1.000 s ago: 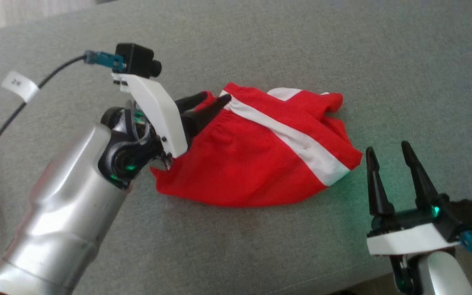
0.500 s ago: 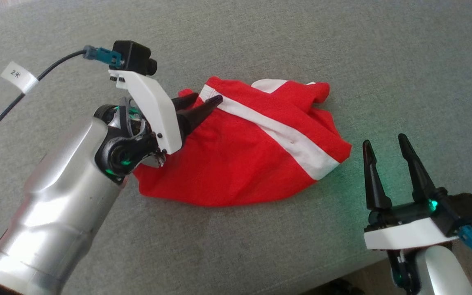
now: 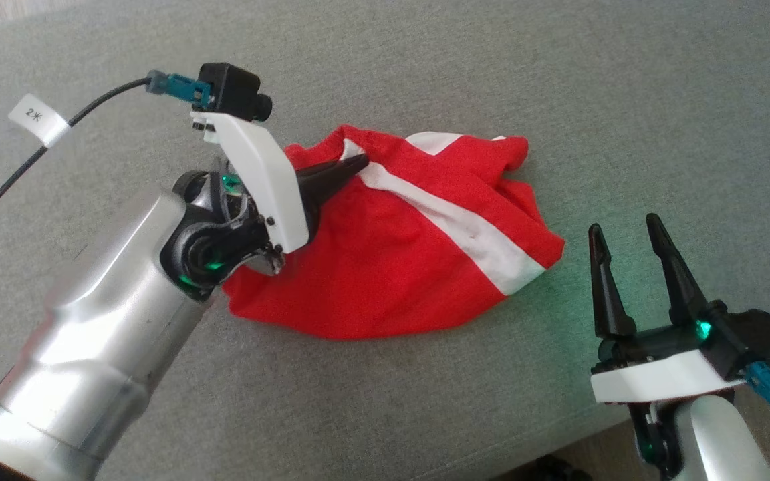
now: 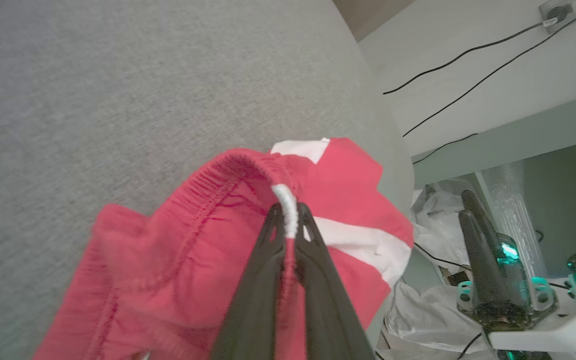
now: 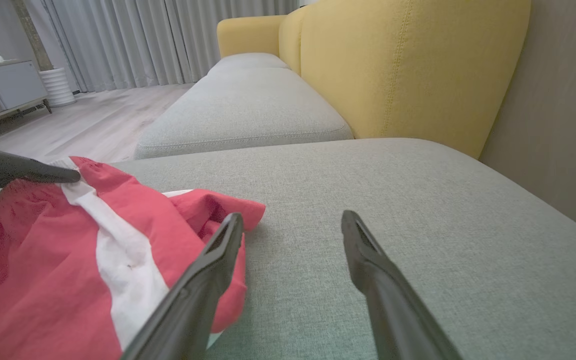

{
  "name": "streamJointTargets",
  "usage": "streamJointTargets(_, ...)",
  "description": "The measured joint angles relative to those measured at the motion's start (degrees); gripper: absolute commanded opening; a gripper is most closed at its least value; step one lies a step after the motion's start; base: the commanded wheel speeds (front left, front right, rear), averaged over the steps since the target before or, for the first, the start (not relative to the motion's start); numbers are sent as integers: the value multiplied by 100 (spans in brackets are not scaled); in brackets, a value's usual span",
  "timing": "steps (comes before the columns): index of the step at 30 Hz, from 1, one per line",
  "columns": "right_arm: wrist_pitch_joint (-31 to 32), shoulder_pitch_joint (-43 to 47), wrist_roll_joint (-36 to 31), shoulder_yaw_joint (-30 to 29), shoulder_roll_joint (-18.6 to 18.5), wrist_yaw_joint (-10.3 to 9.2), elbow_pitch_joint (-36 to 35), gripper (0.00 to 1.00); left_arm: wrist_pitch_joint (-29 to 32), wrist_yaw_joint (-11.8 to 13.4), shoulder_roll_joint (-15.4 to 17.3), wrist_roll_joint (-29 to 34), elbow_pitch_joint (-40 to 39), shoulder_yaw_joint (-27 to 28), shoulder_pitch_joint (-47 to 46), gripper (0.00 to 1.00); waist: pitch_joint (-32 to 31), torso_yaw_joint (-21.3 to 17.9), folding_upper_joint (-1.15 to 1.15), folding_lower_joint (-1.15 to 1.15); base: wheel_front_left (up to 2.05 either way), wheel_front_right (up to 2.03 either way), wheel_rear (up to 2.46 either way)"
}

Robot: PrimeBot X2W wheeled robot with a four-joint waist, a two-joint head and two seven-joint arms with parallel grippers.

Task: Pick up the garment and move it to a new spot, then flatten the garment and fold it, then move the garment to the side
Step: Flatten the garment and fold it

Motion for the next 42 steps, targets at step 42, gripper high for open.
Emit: streamJointTargets(42,0,798,1227,25,-67,0,772,100,-3106,0,690,-475,-1110,-668,1193,0,-1123,1375,0,0,0,0,0)
